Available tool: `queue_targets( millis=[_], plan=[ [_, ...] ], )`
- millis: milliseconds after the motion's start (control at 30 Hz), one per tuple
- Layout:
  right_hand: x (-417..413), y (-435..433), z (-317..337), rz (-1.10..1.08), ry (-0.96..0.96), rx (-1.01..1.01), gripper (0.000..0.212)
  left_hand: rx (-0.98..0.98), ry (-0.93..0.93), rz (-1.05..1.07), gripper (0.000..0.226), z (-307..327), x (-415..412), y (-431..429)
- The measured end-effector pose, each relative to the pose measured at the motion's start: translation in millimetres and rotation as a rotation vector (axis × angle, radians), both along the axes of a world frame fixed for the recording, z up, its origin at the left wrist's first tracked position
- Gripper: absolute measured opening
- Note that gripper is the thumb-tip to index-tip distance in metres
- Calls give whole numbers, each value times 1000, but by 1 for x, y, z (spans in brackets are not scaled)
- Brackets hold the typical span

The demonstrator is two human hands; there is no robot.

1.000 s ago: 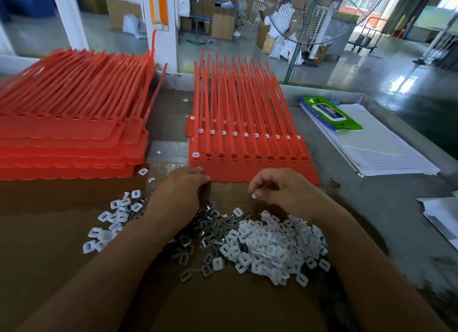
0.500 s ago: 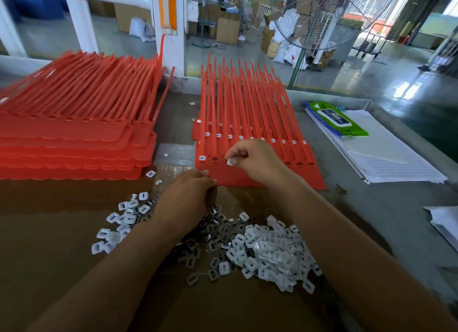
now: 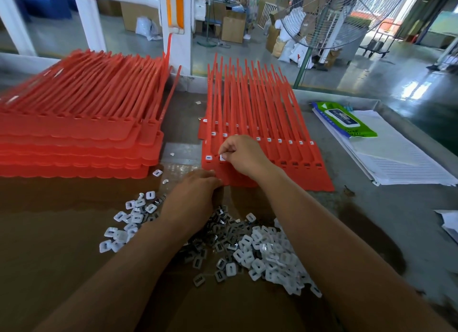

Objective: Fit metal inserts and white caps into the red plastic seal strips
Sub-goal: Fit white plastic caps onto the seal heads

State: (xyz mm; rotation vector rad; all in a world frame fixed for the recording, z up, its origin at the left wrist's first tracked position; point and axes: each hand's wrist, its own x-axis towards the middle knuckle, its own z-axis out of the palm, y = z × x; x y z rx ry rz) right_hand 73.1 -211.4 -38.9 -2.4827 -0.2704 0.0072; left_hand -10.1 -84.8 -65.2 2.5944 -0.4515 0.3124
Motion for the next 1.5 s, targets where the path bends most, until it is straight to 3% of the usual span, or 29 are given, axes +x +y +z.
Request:
queue_targets(
  millis=[333, 700, 833, 933, 1200, 1267, 1367, 1500],
  plan=[
    [4, 2, -4, -34, -17, -10, 10, -31, -13, -9, 33, 1, -2, -1],
    [7, 2, -6, -145, 21, 60, 22, -39, -21, -10, 30, 4, -4, -3],
    [14, 5, -3, -192, 63, 19, 5, -38, -26, -6, 31, 4, -4, -3],
    [23, 8, -3, -253, 146, -14, 22, -31, -24, 0, 33, 3, -3, -3],
    [31, 16, -4, -303, 173, -104, 33, 5, -6, 11, 31, -1, 0, -3],
    [31, 16, -4, -300, 173, -105, 29, 11, 5, 13, 31, -1, 0, -2],
    [26, 9, -5, -234, 148, -66, 6, -2, -6, 11, 31, 2, -2, -2],
    [9, -3, -1, -109, 85, 73, 9, 5, 9, 1, 32, 2, -1, -3]
  ],
)
